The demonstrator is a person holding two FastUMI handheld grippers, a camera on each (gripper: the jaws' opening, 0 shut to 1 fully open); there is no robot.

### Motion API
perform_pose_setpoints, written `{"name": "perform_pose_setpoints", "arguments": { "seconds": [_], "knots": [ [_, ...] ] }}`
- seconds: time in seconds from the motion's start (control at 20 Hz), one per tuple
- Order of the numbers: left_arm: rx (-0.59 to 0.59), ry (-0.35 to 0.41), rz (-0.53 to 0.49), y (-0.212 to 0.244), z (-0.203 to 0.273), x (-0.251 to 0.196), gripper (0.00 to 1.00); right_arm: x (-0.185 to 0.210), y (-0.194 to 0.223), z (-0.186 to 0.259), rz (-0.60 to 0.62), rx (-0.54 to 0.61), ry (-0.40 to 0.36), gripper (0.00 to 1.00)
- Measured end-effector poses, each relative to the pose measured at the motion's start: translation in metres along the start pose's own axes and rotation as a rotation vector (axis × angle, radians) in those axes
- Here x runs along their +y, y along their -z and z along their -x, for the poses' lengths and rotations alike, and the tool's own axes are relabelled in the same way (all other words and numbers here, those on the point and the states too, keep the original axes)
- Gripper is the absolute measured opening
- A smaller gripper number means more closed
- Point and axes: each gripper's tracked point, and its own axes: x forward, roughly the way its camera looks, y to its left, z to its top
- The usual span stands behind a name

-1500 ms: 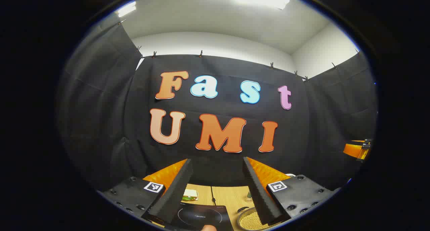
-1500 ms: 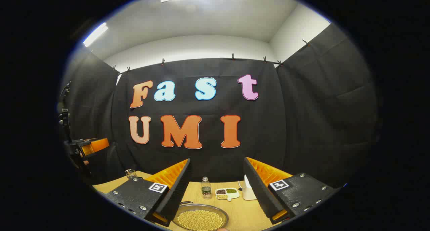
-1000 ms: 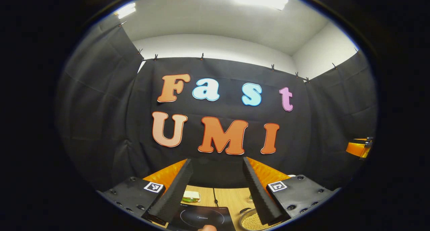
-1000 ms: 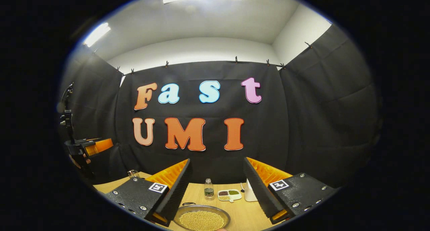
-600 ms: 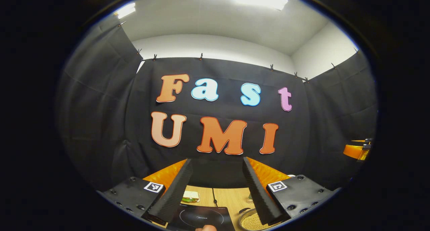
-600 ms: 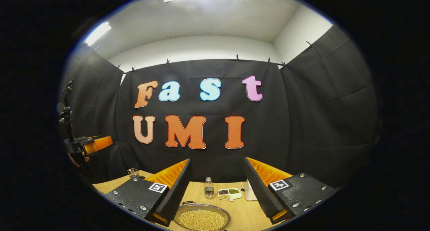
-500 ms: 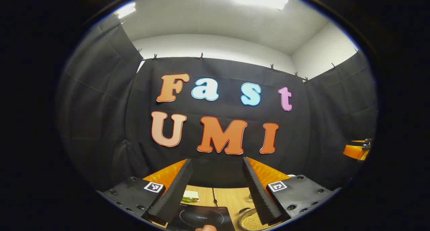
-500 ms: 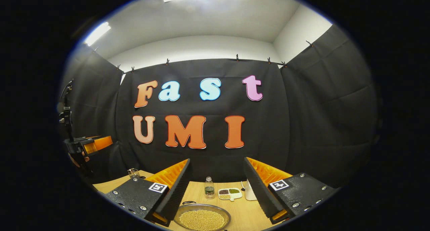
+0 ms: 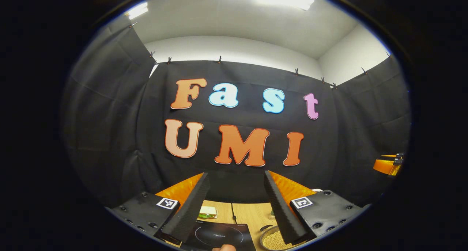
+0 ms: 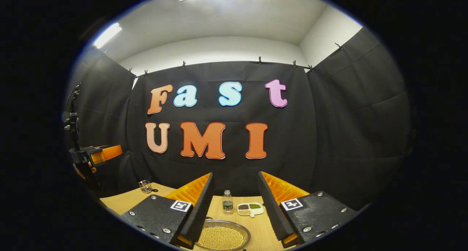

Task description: First push the handle of the pot to place it horizontally, then grasp the pot with both hands and set it on the induction cooktop.

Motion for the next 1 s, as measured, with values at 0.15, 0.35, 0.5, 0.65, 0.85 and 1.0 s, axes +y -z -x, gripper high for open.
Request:
{"name": "perform_pose_setpoints", "arguments": {
  "seconds": [0.15,0.35,0.5,0.65,0.85,1.0],
  "knots": [
    [0.000,0.001,-0.001,0.000,0.000,-0.001,0.96,0.001,0.006,-0.001,-0.003,0.010,-0.013,0.61],
    [-0.008,0.002,0.004,0.001,-0.001,-0.001,0.96,0.002,0.015,0.000,-0.001,0.031,-0.016,0.39],
    [-0.010,0.011,0.009,0.002,0.000,-0.001,0.96,0.004,0.024,0.001,0.008,0.055,-0.017,0.25],
    [0.011,0.023,0.004,0.004,0.000,-0.002,0.97,0.009,0.038,0.002,0.020,0.085,-0.024,0.08],
    [0.015,0.023,0.005,0.004,-0.001,-0.001,0.97,0.014,0.054,0.004,-0.006,0.107,-0.036,0.02],
    [0.008,0.015,0.001,0.003,-0.001,-0.001,0.96,0.012,0.069,0.007,-0.022,0.128,-0.031,0.00]
  ]
}}
